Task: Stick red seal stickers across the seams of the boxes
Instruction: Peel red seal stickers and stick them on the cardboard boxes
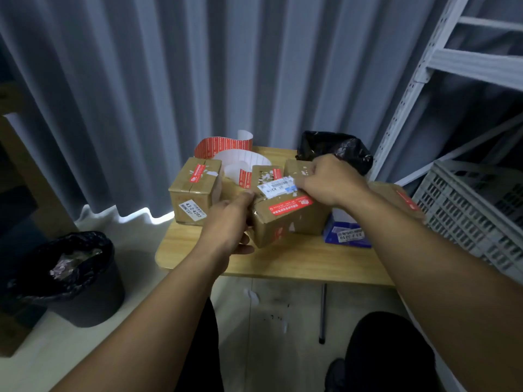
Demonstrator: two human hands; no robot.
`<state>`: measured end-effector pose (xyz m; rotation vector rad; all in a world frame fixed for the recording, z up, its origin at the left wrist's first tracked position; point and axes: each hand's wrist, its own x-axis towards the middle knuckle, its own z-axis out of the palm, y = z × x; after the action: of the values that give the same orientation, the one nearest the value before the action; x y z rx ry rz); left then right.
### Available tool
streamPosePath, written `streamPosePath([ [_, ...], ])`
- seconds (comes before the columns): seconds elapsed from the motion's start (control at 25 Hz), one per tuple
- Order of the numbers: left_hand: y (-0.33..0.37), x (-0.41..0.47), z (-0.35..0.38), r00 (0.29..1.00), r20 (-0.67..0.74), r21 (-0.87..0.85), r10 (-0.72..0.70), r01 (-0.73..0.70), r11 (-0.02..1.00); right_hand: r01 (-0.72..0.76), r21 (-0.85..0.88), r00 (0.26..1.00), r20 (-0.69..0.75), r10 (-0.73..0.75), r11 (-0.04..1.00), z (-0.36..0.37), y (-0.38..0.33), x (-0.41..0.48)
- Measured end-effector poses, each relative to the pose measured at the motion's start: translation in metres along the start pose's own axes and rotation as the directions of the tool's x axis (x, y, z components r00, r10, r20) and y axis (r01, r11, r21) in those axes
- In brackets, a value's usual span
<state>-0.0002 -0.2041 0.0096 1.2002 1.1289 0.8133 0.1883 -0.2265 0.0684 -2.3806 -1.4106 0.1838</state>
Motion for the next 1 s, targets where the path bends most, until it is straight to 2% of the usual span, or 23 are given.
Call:
streamPosePath([
  [0.24,-0.027,-0.001,0.014,0.996,0.051,0.083,-0.072,0.067,0.994,-0.078,0.167,0.996,0.049,0.071,0.983,0.013,0.039,-0.034],
  [0.48,-0.045,0.008,0.022,0.998,0.038,0.095,-0.045,0.041,0.995,-0.122,0.196,0.988,0.115,0.101,0.973,0.032,0.06,-0.047],
  [1.0,-0.08,0.045,0.03,0.999,-0.026,0.126,-0.045,0.047,0.991,-0.168,0.34,0.982,0.143,0.125,0.926,0.07,0.093,-0.034],
])
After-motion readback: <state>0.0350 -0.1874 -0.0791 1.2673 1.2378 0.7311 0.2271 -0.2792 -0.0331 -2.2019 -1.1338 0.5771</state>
